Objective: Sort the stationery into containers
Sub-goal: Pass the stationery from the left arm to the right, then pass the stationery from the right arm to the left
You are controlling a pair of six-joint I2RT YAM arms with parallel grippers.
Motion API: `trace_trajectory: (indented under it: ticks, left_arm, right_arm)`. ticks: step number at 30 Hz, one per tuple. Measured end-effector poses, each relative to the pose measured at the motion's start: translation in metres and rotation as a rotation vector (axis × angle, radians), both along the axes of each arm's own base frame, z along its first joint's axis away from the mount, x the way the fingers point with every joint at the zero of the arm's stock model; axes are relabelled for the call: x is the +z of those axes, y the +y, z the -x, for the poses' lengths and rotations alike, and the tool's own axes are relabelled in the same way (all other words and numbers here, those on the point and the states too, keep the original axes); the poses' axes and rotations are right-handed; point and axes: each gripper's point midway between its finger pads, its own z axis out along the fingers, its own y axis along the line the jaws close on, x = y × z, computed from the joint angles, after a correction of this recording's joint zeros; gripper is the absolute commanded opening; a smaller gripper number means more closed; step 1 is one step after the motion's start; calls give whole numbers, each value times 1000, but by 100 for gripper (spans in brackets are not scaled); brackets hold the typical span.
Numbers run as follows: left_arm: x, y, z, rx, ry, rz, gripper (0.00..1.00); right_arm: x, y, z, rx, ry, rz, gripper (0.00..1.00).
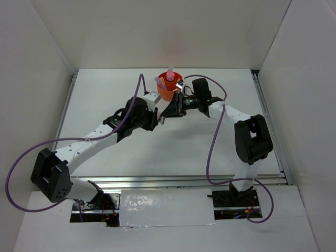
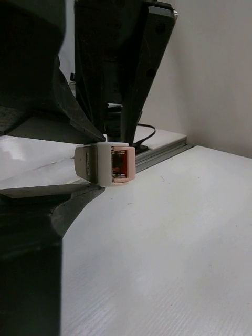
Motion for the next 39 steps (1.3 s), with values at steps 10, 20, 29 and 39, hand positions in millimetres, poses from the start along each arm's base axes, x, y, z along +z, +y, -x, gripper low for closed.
trace_trajectory:
  ticks: [10,20,29,39]
  left_arm:
    - [35,31,-17,-92,29,202,77]
    - [104,31,-1,-254,67,671,62]
    - [97,-25,53,-417,195,722,57]
    - [96,-27,56,-414,182,701,49]
  right_arm:
    - [-8,-21,9,61,-55,-39,0]
    - [33,-39,34,171,-192,-259,0]
    - [79,-26,63,277,-201,-389,0]
    - [87,-23,74,319,-254,-404,0]
